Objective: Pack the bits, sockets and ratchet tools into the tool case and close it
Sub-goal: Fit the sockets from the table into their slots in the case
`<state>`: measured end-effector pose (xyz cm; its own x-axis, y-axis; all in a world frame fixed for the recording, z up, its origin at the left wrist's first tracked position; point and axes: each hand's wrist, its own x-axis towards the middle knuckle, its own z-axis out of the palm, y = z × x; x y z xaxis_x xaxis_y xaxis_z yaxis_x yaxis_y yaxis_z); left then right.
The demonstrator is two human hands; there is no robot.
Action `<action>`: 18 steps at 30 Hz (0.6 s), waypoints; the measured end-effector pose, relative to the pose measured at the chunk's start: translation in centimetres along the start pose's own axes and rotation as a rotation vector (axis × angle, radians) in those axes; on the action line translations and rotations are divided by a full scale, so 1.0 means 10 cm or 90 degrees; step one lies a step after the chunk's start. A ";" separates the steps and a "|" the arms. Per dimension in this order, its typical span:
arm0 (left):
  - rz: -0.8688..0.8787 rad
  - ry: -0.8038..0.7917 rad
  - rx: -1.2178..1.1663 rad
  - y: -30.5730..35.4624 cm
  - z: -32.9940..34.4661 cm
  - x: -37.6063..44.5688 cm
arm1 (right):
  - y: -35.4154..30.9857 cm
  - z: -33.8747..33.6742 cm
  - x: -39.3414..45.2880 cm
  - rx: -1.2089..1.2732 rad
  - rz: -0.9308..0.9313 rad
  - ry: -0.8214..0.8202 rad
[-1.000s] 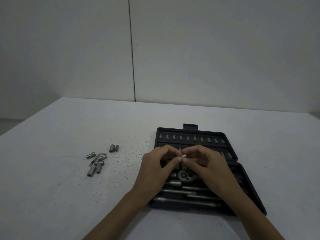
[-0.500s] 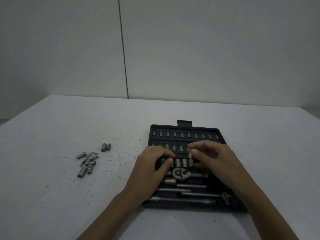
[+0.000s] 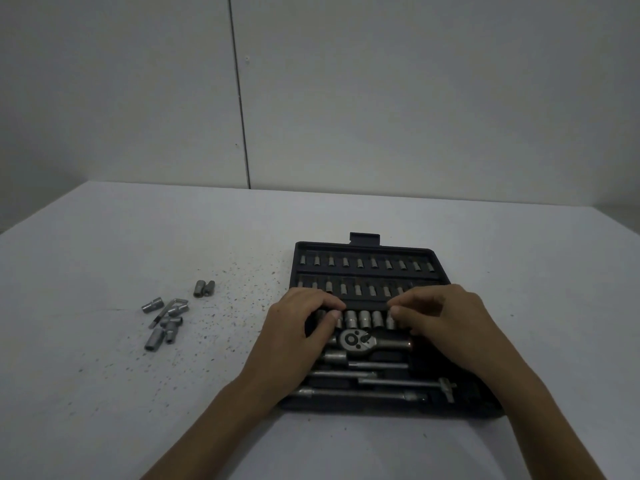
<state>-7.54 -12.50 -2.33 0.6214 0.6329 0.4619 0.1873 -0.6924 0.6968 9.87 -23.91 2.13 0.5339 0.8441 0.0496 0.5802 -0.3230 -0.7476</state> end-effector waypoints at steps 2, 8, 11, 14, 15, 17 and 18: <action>0.000 0.001 0.000 -0.01 0.00 0.00 | 0.01 0.01 0.01 0.001 0.001 0.007; 0.002 -0.001 0.006 0.00 0.00 -0.01 | 0.03 -0.03 0.01 -0.055 0.001 0.027; 0.000 -0.005 0.010 0.00 0.00 -0.01 | -0.02 -0.01 -0.02 -0.071 0.002 0.004; 0.003 -0.004 0.015 -0.01 0.00 0.00 | -0.04 -0.01 -0.04 -0.065 0.011 -0.015; 0.002 -0.003 0.013 -0.01 0.00 0.00 | -0.04 -0.01 -0.04 -0.065 0.012 -0.017; 0.002 0.002 0.008 -0.01 0.00 0.00 | -0.04 -0.01 -0.04 -0.074 0.006 -0.010; 0.003 0.001 0.007 -0.01 0.00 0.00 | -0.03 -0.01 -0.05 -0.080 0.000 -0.004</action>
<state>-7.53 -12.45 -2.37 0.6206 0.6306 0.4661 0.1930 -0.6990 0.6886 9.50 -24.23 2.44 0.5303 0.8466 0.0453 0.6532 -0.3740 -0.6584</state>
